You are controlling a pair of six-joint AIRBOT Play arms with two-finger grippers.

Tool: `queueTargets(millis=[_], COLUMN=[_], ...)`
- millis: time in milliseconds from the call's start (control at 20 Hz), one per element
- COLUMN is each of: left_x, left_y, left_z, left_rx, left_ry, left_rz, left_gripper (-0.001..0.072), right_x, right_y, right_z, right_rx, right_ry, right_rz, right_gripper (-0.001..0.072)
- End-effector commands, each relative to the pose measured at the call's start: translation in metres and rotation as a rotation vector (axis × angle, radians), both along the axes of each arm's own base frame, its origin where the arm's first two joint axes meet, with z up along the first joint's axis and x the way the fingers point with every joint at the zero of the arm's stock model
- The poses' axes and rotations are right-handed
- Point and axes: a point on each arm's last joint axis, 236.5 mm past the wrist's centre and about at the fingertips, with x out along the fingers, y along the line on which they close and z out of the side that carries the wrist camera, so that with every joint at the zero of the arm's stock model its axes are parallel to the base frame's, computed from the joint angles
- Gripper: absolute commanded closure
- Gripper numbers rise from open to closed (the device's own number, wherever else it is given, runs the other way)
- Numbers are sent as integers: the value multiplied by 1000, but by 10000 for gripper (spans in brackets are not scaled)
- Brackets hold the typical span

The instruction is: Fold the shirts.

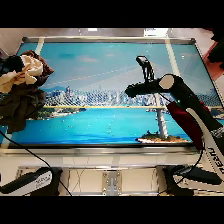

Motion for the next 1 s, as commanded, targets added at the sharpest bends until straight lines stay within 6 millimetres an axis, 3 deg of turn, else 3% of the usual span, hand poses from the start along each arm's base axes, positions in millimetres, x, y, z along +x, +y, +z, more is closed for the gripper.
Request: queueTargets(millis=[0,350,500,800,850,950], left_x=[1,4,17,42,49,66], left_y=[0,3,32,114,126,146], left_z=[-1,1,5,-81,-99,-120], left_rx=[0,24,187,159,137,77], left_ry=[3,-5,-4,108,119,75], left_rz=[0,-9,-3,121,134,191], left_gripper=[159,159,159,154,84,53], right_x=[0,0,-2,-6,-6,-6], right_y=[0,0,0,-3,-3,-3], right_z=[-1,-1,-2,-6,-6,-6], right_rx=[-1,0,16,-7,-9,-10], right_ry=[1,5,34,49,48,48], right_rz=[1,-6,-32,-19,-19,-19], right_gripper=[403,403,402,402,402,402])
